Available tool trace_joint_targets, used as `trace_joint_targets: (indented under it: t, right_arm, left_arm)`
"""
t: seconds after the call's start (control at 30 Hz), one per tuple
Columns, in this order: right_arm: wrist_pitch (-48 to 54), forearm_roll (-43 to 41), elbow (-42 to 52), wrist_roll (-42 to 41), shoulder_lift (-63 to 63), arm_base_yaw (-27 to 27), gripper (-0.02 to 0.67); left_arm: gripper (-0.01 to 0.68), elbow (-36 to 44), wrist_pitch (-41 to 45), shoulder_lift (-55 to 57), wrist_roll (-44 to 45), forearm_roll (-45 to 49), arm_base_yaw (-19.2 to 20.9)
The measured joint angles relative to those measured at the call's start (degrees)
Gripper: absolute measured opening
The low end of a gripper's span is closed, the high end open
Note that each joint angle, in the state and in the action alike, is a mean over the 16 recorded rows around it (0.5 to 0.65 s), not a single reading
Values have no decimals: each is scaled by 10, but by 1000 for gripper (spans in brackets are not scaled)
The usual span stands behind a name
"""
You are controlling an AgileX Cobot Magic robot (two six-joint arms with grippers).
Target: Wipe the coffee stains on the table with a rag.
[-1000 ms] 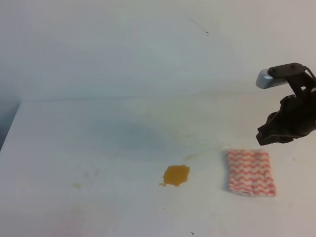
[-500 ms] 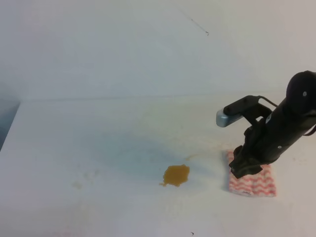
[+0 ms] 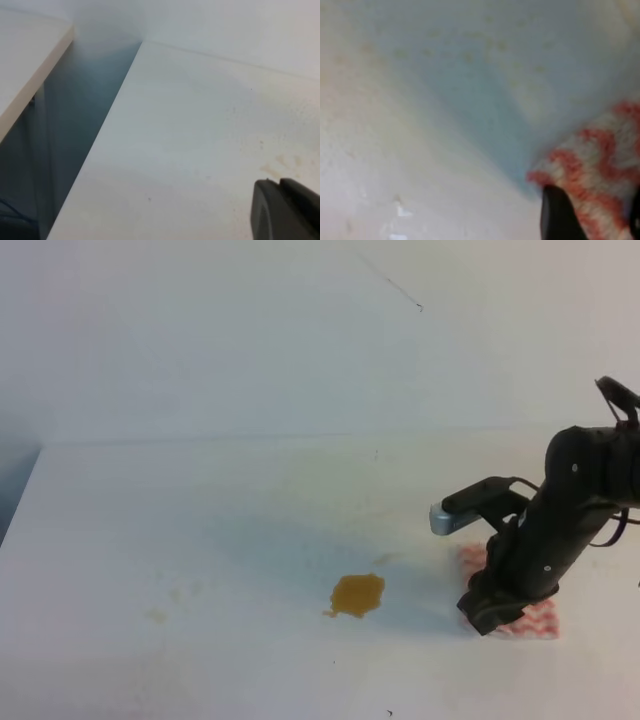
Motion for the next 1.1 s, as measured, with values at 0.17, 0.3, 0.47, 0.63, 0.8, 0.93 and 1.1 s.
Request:
trace_joint_targets:
  t: [0.17,0.3,0.47,0.63,0.8,0.93,1.1]
  right_arm:
    - [2,-5,-2,9,18,0,197]
    - [9,-6,-10,14,27,0,127]
    - [34,0,-35,17,34,0,52]
    - [61,29,-77,19,39,0,27]
    - [74,79,-120,18,42,1,24]
    - [65,126,-144,14,44,6,22]
    - [41,174,-157,2,55,18,21]
  left_arm:
    - [-1,0,0,1,0,0,0]
    - [-1,0,0,2,0,0,0]
    - [-1,0,0,0,0,0,0]
    - [-1,0,0,-1,0,0,0]
    - [-1,0,0,-2,0,0,0]
    - [-1,0,0,0,0,0,0]
    - [-1,0,0,1,0,0,0]
